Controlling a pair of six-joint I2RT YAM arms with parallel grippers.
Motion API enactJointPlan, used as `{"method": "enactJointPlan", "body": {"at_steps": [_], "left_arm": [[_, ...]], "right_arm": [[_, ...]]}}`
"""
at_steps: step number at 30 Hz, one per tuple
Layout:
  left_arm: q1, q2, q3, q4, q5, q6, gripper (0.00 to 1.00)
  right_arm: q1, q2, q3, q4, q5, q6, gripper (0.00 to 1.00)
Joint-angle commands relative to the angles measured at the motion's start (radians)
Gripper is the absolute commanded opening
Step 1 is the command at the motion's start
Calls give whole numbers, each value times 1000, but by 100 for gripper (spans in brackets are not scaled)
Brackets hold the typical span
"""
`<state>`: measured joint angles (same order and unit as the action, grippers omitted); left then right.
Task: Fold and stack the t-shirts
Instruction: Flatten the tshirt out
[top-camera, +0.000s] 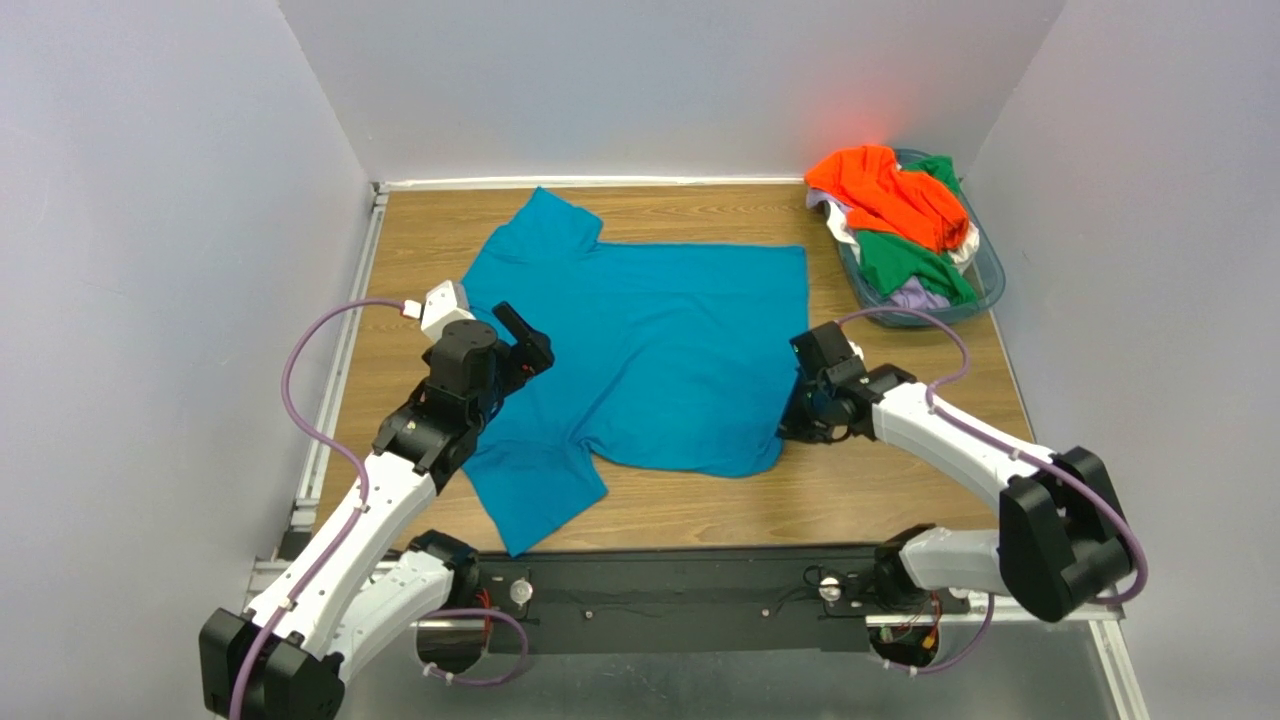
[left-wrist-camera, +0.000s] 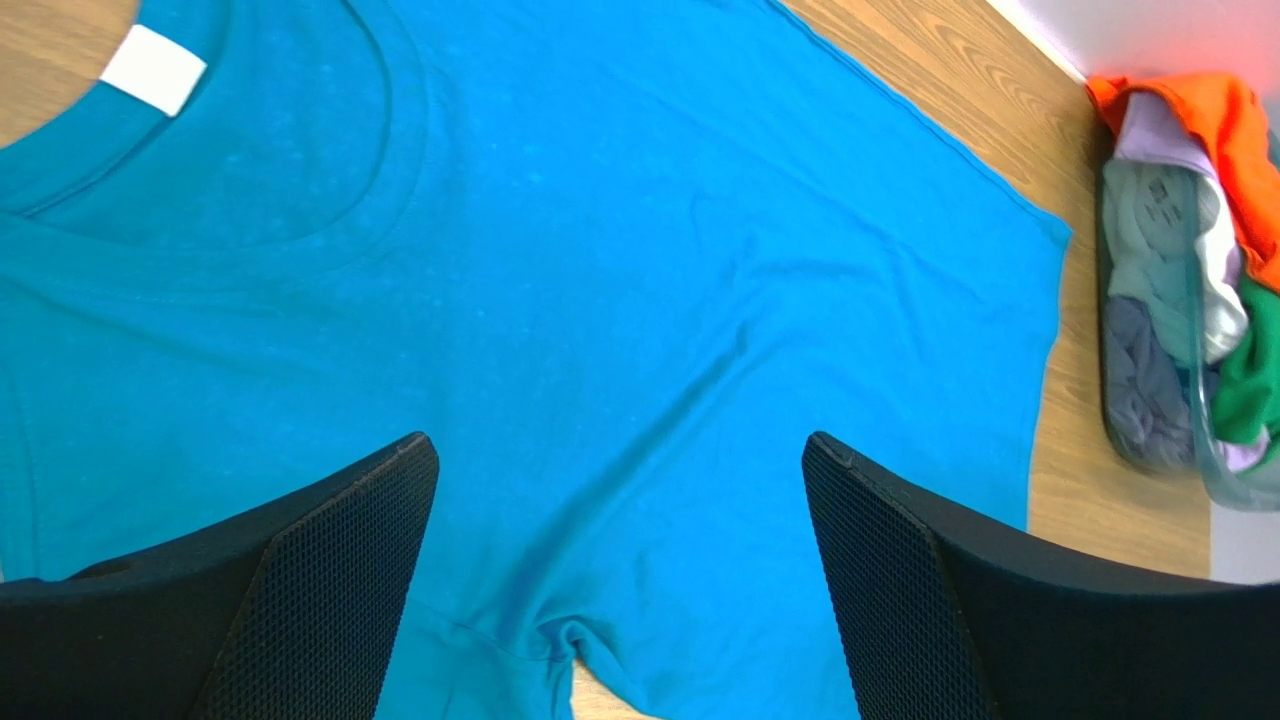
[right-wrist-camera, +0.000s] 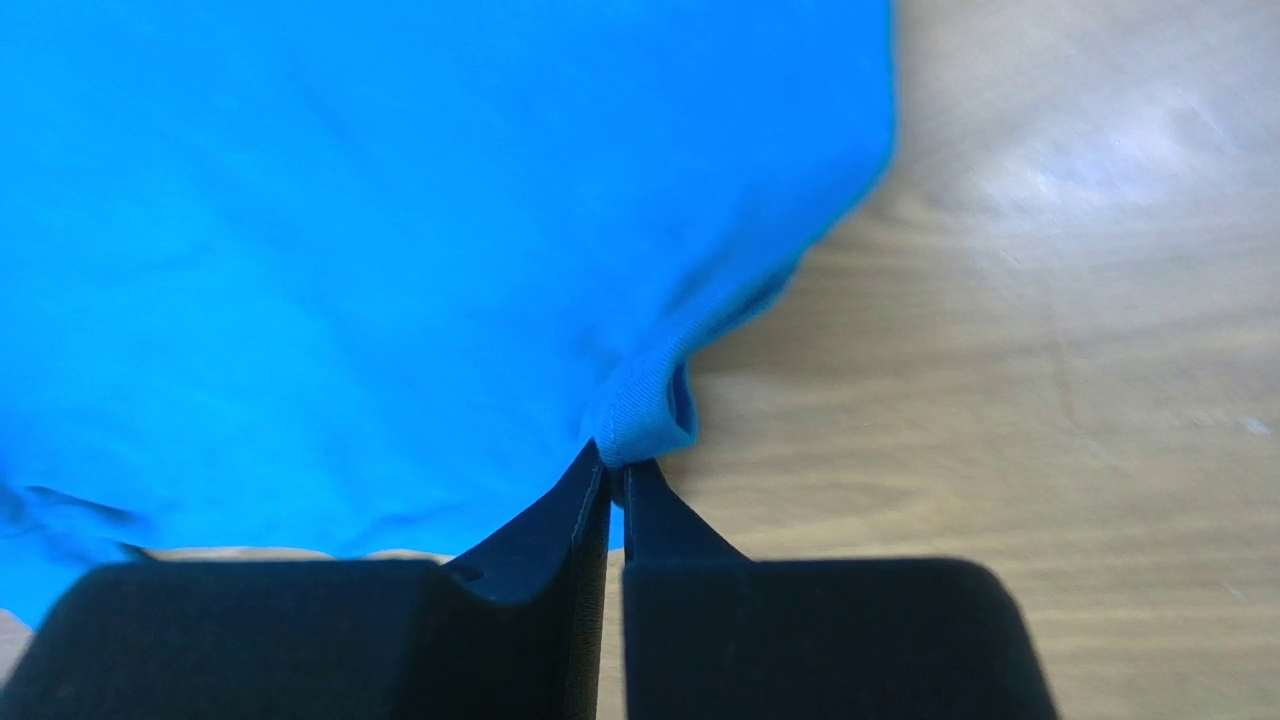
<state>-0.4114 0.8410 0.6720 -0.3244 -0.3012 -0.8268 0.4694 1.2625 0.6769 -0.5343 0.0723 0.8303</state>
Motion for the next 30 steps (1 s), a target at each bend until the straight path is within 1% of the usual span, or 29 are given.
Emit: {"method": "enactJointPlan", "body": {"at_steps": [1,3,5,6,7,9,10,12,13,14,15,16,17,18,19,20,22,26,30], "left_arm": [[8,-19,-3,-31,-79,-31,98],[10,-20,-6,-28,-78,-31,98],[11,-17,-5,-27,-75,-26,98],[13,-13,-5,-30,-73,-26,98],[14,-10,-3,-30,-72,-25,98],[16,-5,-6,-31,-67,-25,98],[16,-2,-6,-33,-64,-23,98],[19,6,-12,-30,-53,-17,98],[19,9,-12,-30,-49,-11,98],[20,15,-15,-31,-49,-11,98],[20,18,-15,-34,-49,-9,98],[22,20,-15,-36,-50,-8,98],[22,23,-20,-31,-49,-8,98],[23,23,-25,-30,-49,-9,98],[23,24,-28,-15,-46,-9,98],[25,27,-35,-5,-41,-8,98],[28,33,-38,24,-23,-3,99],[29,61,-45,56,-3,0,98],[34,112,-45,68,22,0,98]], "right_arm": [[6,93,97,13,-31,-36,12],[12,147,140,14,-28,-39,13],[29,228,206,16,-13,-40,17],[37,256,229,19,-8,-43,20],[52,311,274,23,0,-46,28],[66,354,320,25,7,-59,31],[71,376,340,25,11,-66,38],[83,411,389,25,11,-89,41],[84,414,400,23,11,-95,44],[86,399,408,23,8,-100,53],[86,385,406,25,11,-108,57],[87,367,397,25,18,-108,61],[86,342,386,23,27,-108,67],[86,322,374,22,33,-111,70],[86,277,337,23,37,-114,76],[86,258,319,23,40,-111,79],[86,213,262,22,31,-99,80],[86,184,199,22,32,-83,81],[86,209,196,23,30,-74,81]]}}
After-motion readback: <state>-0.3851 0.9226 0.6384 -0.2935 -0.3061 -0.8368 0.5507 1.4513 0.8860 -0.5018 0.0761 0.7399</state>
